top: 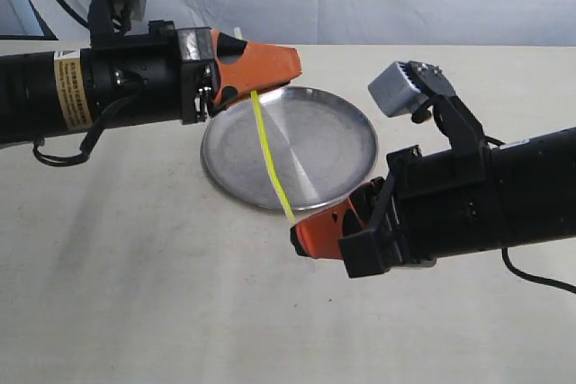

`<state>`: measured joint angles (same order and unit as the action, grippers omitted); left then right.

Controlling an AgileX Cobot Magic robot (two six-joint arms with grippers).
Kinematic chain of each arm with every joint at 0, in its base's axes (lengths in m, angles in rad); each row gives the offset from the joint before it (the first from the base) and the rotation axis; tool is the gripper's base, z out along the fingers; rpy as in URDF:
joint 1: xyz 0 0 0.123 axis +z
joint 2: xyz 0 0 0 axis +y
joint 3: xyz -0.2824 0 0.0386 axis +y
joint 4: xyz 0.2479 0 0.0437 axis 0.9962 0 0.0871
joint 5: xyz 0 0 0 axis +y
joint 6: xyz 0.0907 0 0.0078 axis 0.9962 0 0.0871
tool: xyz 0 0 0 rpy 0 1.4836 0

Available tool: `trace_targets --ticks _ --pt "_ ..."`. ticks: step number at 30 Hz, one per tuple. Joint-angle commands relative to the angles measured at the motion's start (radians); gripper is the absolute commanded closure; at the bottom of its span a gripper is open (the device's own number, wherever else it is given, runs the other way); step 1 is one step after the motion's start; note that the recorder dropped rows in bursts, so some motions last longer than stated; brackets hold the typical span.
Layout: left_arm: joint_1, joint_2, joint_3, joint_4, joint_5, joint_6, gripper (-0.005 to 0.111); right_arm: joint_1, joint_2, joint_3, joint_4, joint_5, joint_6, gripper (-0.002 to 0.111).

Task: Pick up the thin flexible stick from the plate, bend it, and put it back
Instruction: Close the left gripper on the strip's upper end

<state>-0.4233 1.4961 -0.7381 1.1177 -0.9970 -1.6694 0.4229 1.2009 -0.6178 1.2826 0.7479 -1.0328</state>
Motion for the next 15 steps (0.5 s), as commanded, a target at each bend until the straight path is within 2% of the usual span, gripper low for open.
trace_targets --ticks 1,10,13,15 --pt "-0.008 0.000 -0.019 0.037 0.005 0.034 0.106 -0.002 0.001 0.004 0.003 0.005 -0.011 0.109" --pt "-0.008 0.000 -0.019 0.070 0.003 0.034 0.106 -0.002 0.001 0.004 0.005 -0.063 -0.013 0.106" --pt "-0.008 0.000 -0.019 0.070 0.003 0.034 0.106 -0.002 0.001 0.004 0.009 -0.067 -0.013 0.092" --pt "-0.008 0.000 -0.019 0.065 0.003 0.034 0.106 -0.002 0.001 0.004 0.020 -0.069 -0.013 0.076"
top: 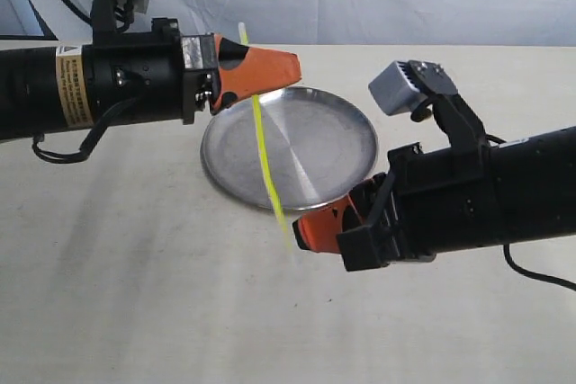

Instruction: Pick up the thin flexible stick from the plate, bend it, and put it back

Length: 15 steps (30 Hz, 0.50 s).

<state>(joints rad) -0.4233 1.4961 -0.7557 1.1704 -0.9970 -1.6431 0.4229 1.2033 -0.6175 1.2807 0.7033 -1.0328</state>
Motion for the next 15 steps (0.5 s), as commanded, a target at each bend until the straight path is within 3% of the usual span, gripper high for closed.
trace_targets --ticks 1,4,15 --pt "-0.008 0.000 -0.003 0.012 0.003 0.007 0.106 -0.002 -0.002 0.004 0.029 -0.028 -0.013 0.067" --pt "-0.008 0.000 -0.003 -0.006 -0.005 0.007 0.106 -0.002 -0.002 0.004 0.040 -0.043 -0.013 0.054" --pt "-0.042 0.000 -0.003 -0.097 -0.029 0.054 0.106 -0.002 0.068 0.004 0.096 0.001 -0.013 0.058"
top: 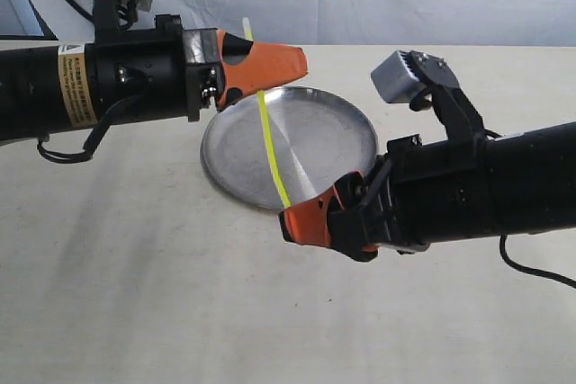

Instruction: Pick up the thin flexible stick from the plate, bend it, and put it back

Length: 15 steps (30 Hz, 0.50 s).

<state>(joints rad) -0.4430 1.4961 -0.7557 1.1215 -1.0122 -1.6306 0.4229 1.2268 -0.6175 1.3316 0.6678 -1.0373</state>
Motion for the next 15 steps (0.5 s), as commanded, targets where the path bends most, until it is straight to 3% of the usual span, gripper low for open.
trace_targets --ticks 1,2,4,5,10,15 --pt "-0.027 0.000 -0.003 -0.051 -0.011 0.049 0.106 -0.002 0.057 0.004 0.055 0.053 -0.008 0.059" --pt "-0.028 0.000 -0.003 -0.056 -0.013 0.069 0.106 -0.002 0.070 0.004 0.066 0.073 -0.011 0.063" --pt "-0.028 0.000 -0.003 -0.056 -0.013 0.099 0.106 -0.002 0.084 0.004 0.073 0.109 -0.022 0.081" --pt "-0.028 0.000 -0.003 -0.043 0.001 0.150 0.106 -0.002 0.083 0.004 0.075 0.127 -0.029 0.110" --pt "-0.028 0.000 -0.003 0.127 0.100 0.194 0.106 -0.002 0.033 0.004 0.100 0.140 -0.064 0.108" --pt "-0.028 0.000 -0.003 0.321 0.115 0.077 0.107 -0.004 -0.084 0.004 0.091 0.016 -0.066 0.108"
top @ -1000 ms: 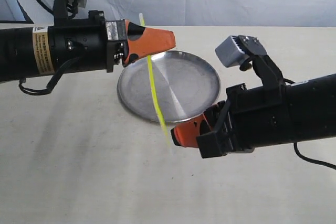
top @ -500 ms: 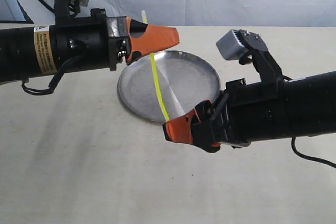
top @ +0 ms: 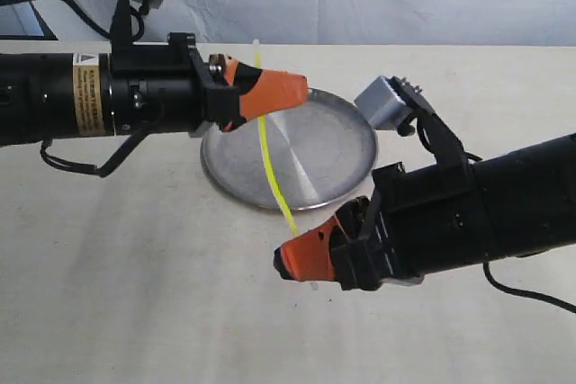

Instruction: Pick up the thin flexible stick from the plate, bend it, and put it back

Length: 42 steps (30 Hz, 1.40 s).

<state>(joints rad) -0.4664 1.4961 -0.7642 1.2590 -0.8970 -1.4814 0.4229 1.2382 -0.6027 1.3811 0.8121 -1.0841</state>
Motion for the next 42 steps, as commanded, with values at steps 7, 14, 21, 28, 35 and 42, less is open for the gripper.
trace_targets --ticks 7,14,21,28,35,42 --pt "-0.004 -0.024 0.005 -0.219 -0.307 -0.010 0.107 -0.004 -0.073 -0.011 -0.249 -0.249 0.143 0.109" --pt "-0.004 -0.024 0.005 0.008 0.026 0.048 0.107 -0.002 0.004 -0.011 0.256 0.113 -0.274 0.109" --pt "-0.004 -0.026 0.005 0.110 -0.071 -0.010 0.107 -0.002 -0.070 -0.011 0.128 -0.143 -0.163 0.109" --pt "-0.004 -0.049 0.005 -0.100 -0.077 -0.010 0.107 -0.004 -0.078 -0.011 -0.015 -0.099 -0.137 0.109" --pt "-0.004 -0.053 0.005 -0.126 -0.068 -0.029 0.107 -0.004 -0.078 -0.011 -0.052 -0.108 -0.137 0.084" --pt "-0.004 -0.053 0.005 -0.117 -0.075 -0.059 0.107 -0.004 -0.077 -0.011 -0.060 -0.237 -0.137 0.039"
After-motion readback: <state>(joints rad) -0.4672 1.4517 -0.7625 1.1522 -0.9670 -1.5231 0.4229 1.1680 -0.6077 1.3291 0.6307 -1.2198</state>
